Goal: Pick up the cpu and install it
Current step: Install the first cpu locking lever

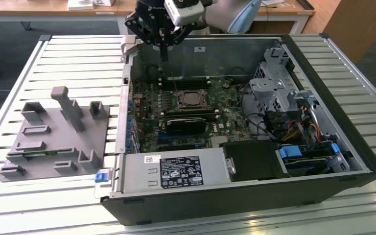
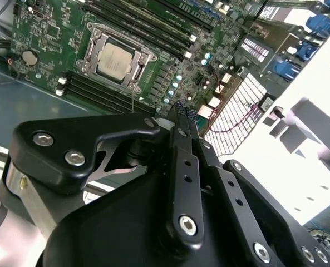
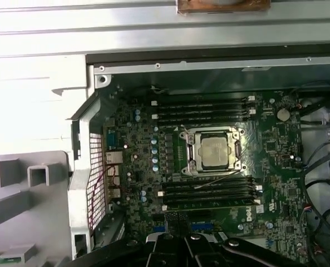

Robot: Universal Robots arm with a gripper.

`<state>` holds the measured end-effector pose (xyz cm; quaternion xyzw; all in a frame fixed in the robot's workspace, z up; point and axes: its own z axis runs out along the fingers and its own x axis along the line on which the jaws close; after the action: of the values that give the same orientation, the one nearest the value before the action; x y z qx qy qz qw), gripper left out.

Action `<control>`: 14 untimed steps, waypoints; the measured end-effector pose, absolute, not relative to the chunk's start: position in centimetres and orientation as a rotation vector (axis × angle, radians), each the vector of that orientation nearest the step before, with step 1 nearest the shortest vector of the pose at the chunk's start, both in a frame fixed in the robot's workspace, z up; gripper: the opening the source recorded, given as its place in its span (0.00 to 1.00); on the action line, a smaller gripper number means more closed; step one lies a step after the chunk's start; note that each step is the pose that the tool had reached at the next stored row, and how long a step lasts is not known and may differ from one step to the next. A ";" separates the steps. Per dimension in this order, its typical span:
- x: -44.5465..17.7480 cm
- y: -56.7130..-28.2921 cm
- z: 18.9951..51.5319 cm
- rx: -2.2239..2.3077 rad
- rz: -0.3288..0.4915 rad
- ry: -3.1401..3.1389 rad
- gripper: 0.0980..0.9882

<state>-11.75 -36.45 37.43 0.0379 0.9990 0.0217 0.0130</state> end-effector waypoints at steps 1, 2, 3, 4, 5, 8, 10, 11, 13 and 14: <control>-11.7 -36.4 37.4 0.118 0.068 3.112 0.01; -11.7 -36.3 37.3 0.118 0.068 3.113 0.01; -11.7 -36.2 37.3 0.118 0.068 3.113 0.01; -11.7 -36.1 37.2 0.118 0.068 3.113 0.01; -11.7 -36.0 37.2 0.118 0.068 3.113 0.01; -11.7 -35.7 37.0 0.118 0.067 3.113 0.01; -11.7 -35.4 36.8 0.118 0.066 3.113 0.01; -11.7 -35.3 36.7 0.118 0.066 3.113 0.01; -11.7 -35.2 36.4 0.118 0.066 3.112 0.01; -11.8 -35.2 36.3 0.118 0.066 3.112 0.01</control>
<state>-11.75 -35.17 36.30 0.0379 0.9990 0.0213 0.0131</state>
